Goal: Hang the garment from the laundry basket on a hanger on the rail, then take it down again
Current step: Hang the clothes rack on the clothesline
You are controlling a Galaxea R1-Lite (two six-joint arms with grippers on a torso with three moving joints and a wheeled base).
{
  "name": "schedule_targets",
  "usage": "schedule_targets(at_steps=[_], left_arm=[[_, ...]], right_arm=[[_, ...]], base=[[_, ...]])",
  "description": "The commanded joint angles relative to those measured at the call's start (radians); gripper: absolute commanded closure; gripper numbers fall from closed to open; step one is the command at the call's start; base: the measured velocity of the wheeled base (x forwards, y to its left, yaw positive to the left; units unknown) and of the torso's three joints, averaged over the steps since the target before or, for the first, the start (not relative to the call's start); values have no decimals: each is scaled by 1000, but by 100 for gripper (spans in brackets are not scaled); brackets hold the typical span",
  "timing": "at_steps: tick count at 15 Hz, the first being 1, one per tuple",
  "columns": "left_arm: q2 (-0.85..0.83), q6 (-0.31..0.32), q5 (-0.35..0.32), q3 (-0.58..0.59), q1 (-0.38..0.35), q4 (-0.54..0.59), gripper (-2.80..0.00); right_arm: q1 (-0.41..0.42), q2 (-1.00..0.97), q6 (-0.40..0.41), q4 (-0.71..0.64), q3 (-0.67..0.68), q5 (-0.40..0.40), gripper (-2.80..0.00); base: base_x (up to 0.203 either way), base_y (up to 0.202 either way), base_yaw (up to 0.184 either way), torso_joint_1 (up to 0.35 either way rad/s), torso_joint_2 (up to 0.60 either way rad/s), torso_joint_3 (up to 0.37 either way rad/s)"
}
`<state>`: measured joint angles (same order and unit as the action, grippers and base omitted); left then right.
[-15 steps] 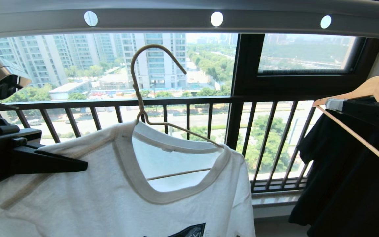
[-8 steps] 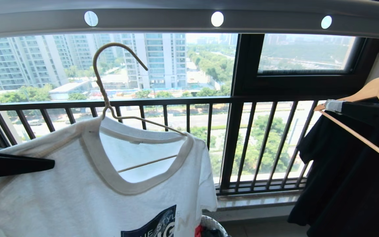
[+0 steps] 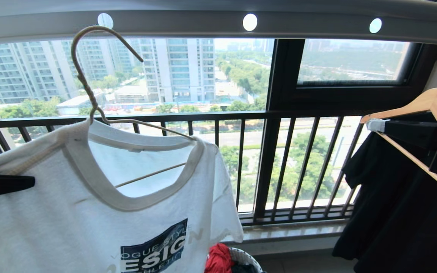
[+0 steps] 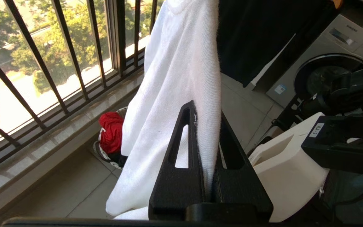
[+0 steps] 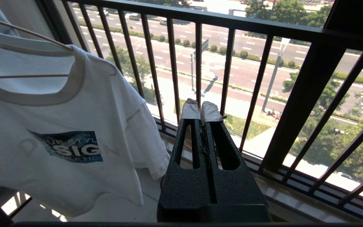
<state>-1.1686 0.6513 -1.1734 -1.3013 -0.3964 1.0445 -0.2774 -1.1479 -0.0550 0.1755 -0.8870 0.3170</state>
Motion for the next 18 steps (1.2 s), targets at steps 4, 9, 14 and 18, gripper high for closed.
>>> schedule_targets(at_steps=[4,9,14,18], left_arm=[[23,-36,-8,4,-113,-65,0],[37,-184,-8,-3,-152,-194,0],[29,-283,-6,-4,-142,-307,0],[10,-271,15,3,-93,-308,0]], right_arm=[[0,-4,0,1,-1,-6,0],[1,-3,0,2,-1,-6,0],[1,2,0,2,-1,-6,0],[3,2,1,2,1,-6,0]], base=[[0,0,0,0,0,0],[0,0,0,0,0,0],[0,0,0,0,0,0],[0,0,0,0,0,0]])
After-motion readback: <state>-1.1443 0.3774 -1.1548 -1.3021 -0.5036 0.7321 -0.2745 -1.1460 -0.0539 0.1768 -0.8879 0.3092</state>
